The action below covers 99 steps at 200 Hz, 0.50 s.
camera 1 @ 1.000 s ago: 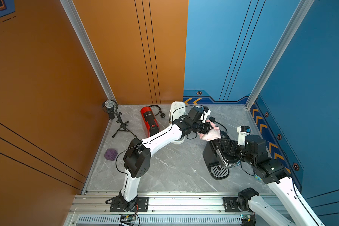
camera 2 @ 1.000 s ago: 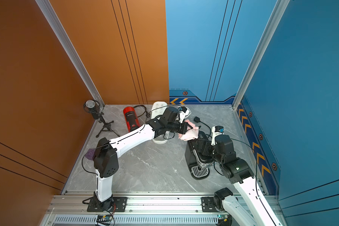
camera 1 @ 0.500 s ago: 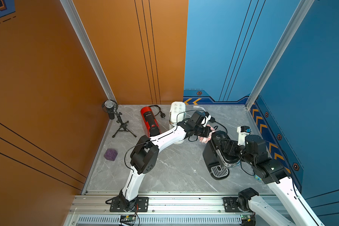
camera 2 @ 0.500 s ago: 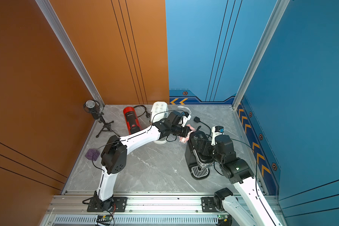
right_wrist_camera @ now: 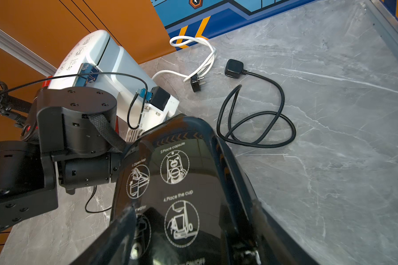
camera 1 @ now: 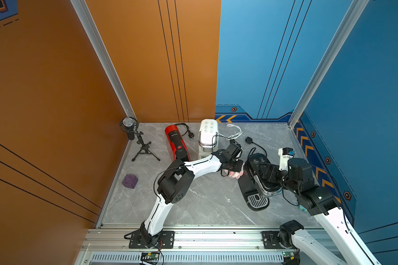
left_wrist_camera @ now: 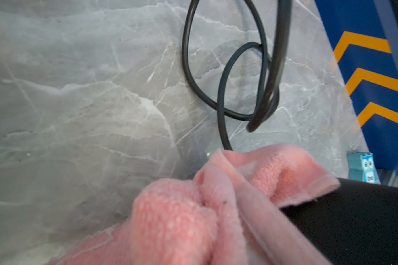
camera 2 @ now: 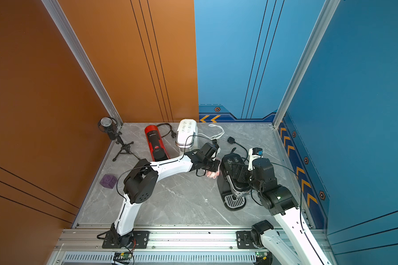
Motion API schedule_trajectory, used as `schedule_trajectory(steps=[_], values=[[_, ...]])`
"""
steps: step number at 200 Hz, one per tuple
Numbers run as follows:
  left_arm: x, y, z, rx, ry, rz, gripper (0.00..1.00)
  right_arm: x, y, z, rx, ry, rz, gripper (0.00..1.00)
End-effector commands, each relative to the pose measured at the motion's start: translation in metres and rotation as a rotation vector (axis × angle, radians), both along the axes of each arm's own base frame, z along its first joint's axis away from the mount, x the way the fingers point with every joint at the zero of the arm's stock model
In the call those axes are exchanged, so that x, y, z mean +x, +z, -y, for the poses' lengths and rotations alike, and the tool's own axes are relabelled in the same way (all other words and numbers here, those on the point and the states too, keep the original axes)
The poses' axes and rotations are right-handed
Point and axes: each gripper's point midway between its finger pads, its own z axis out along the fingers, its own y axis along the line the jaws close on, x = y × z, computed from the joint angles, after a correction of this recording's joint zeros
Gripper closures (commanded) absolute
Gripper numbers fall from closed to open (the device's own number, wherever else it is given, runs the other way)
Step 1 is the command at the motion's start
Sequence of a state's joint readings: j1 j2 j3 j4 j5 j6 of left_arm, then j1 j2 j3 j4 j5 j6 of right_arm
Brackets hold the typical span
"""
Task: Wipe the surface of a coffee machine
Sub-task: Wipe the dirt from the surface of the coffee machine.
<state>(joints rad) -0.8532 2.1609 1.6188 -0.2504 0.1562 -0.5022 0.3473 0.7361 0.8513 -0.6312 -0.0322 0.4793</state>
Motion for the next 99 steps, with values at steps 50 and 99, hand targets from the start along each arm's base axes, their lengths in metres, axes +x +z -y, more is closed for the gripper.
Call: schedule_trajectory(steps=[50,99], values=[[-0.021,0.088,0.013,-0.100,-0.111,0.080,1.00,-0.023,-0.025,-0.005,0.000,0.054,-0.153,0.20],[-0.031,0.168,-0.010,-0.100,-0.106,0.212,1.00,-0.016,-0.009,0.000,0.020,0.019,-0.138,0.17]])
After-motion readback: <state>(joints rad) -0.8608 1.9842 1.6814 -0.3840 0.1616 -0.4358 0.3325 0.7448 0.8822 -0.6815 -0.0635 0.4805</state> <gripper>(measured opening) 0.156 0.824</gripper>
